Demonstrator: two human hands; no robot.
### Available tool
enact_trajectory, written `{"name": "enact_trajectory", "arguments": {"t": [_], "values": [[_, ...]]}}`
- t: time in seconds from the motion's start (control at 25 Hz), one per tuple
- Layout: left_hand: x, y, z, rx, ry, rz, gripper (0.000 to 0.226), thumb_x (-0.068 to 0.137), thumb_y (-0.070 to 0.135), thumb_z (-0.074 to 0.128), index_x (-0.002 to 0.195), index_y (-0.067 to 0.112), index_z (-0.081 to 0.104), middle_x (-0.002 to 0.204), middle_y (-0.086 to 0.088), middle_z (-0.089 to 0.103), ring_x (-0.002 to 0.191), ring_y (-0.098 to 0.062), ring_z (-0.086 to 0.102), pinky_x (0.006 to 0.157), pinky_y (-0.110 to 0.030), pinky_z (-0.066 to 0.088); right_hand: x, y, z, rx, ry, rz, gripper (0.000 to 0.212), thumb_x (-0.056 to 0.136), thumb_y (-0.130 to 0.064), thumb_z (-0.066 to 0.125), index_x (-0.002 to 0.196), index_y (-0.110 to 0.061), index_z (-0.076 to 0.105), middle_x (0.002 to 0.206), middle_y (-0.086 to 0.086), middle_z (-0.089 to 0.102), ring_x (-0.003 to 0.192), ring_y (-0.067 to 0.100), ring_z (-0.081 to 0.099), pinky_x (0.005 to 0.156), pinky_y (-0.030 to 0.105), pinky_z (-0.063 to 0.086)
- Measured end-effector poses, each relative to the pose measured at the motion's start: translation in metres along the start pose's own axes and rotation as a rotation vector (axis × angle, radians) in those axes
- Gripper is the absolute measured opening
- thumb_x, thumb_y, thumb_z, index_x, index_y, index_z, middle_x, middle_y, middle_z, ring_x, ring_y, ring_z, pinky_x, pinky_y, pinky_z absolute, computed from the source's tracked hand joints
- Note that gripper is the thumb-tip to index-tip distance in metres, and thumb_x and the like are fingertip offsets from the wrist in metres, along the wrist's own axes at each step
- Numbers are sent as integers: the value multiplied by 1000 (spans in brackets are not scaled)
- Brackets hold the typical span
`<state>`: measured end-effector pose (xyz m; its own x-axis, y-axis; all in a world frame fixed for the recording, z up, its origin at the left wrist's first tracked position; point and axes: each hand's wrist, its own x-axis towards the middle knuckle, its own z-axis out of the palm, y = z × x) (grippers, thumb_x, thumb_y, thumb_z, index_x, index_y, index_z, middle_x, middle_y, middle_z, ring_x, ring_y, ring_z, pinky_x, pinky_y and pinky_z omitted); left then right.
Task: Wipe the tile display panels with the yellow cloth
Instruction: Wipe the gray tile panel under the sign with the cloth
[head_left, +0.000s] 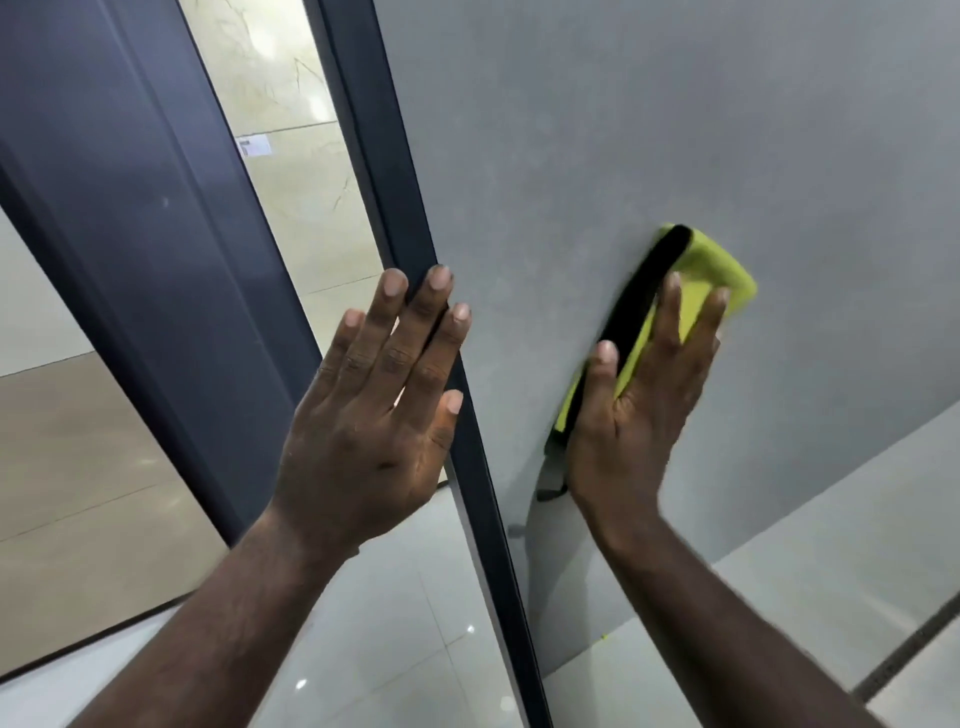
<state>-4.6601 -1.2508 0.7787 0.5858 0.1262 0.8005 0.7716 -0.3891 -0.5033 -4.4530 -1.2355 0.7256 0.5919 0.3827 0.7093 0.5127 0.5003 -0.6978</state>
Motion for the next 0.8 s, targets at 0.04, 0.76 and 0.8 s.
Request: {"name": "enact_trajectory", "arguments": {"t": [0.04, 0.76, 0.8], "values": [[-1, 3, 1, -1, 9, -16, 56, 113, 15, 49, 166, 1, 36, 174, -16, 25, 166, -30, 12, 135, -53, 16, -16, -2, 2, -22, -43, -90, 64, 110, -28, 49, 169, -22, 23, 178, 11, 2, 165, 30, 0, 133, 51, 5], [-42, 64, 48, -16, 94, 260, 43, 102, 5, 51, 139, 4, 72, 152, -13, 63, 144, -32, 59, 134, -46, 8, -159, 104, -30, 31, -50, 470, 65, 111, -24, 49, 167, -30, 19, 179, 3, -4, 165, 17, -2, 132, 31, 7], [-44, 68, 52, -31, 116, 265, 41, 103, 7, 50, 135, 6, 76, 149, -11, 66, 141, -30, 62, 134, -45, 12, -160, 100, -27, 3, -35, 405, 65, 110, -21, 50, 167, -26, 21, 179, 6, -3, 165, 20, -1, 133, 36, 9]]}}
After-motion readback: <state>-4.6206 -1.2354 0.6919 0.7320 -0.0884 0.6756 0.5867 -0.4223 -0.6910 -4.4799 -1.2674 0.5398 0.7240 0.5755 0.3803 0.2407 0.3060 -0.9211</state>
